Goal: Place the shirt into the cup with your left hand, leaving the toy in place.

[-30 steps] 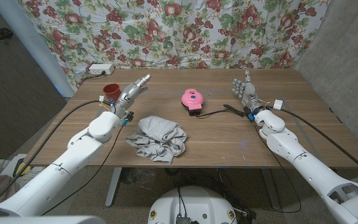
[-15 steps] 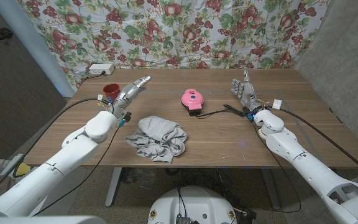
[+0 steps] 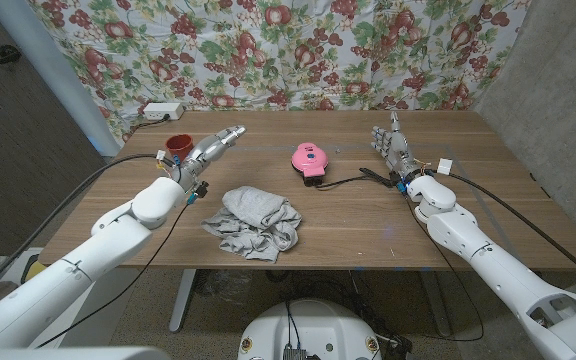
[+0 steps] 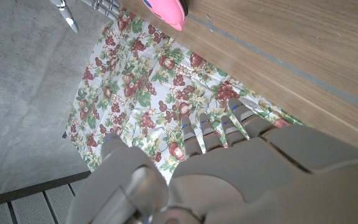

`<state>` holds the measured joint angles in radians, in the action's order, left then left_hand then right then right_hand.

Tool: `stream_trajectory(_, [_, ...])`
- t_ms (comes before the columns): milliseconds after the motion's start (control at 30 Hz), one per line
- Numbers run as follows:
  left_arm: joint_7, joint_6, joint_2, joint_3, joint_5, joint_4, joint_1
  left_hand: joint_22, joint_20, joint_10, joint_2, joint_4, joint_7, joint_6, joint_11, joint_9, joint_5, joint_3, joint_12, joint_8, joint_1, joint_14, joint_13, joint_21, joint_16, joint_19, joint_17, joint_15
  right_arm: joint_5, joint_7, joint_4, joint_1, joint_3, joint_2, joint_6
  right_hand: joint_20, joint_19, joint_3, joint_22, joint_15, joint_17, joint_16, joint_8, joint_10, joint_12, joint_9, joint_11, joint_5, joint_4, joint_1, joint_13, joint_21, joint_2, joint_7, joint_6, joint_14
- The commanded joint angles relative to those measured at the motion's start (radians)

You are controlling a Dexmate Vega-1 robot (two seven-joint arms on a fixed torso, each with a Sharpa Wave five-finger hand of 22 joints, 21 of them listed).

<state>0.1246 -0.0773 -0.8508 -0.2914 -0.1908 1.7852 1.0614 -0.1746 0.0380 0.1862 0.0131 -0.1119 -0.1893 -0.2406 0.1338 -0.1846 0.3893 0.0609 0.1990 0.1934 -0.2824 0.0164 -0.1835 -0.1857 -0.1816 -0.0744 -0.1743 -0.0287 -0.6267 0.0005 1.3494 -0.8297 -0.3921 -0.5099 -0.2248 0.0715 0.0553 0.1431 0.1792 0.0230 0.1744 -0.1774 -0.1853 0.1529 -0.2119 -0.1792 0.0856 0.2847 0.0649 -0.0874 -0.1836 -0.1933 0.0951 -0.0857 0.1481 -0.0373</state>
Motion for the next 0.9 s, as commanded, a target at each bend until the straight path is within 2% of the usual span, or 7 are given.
stream_trajectory(33, [-0.009, -0.010, -0.055, -0.029, 0.034, 0.027, -0.010, -0.001, -0.010, -0.006, -0.003, -0.003, -0.004, -0.002, 0.001, -0.002, 0.007, 0.003, -0.002, 0.004, -0.011, -0.010, -0.004, -0.005, 0.002, 0.000, -0.005, -0.067, 0.001, -0.009, 0.017, -0.010, 0.001, -0.007, 0.007, -0.004, 0.001, -0.003, 0.002, -0.005, 0.004, -0.005, -0.006, 0.000, -0.001, -0.005, 0.000, -0.003, 0.003, -0.008, -0.003, -0.002, 0.004, 0.004, 0.001, -0.001])
stream_trajectory(300, [-0.008, 0.001, -0.089, -0.041, 0.052, 0.056, -0.005, -0.001, -0.013, -0.008, -0.004, -0.005, -0.005, -0.002, 0.003, -0.002, 0.009, 0.003, -0.003, 0.004, -0.013, -0.013, -0.004, -0.006, 0.001, -0.001, -0.004, -0.066, 0.001, -0.009, 0.021, -0.014, 0.001, -0.007, 0.005, -0.004, 0.001, -0.004, 0.002, -0.005, 0.004, -0.005, -0.006, 0.000, -0.001, -0.005, 0.002, -0.003, 0.002, -0.008, -0.003, -0.003, 0.004, 0.003, 0.002, 0.000])
stream_trajectory(900, [0.085, 0.034, -0.148, -0.070, 0.149, 0.112, 0.021, -0.001, -0.030, -0.012, -0.006, -0.010, -0.016, -0.004, 0.013, -0.003, 0.017, 0.003, -0.002, 0.005, -0.024, -0.025, -0.004, -0.010, 0.000, -0.011, -0.004, -0.080, -0.001, -0.009, 0.021, -0.016, 0.002, -0.009, 0.006, -0.005, 0.000, -0.005, 0.002, -0.006, 0.004, -0.005, -0.005, 0.000, -0.001, -0.005, 0.003, -0.005, 0.002, -0.008, -0.003, -0.003, 0.004, 0.003, 0.002, -0.001])
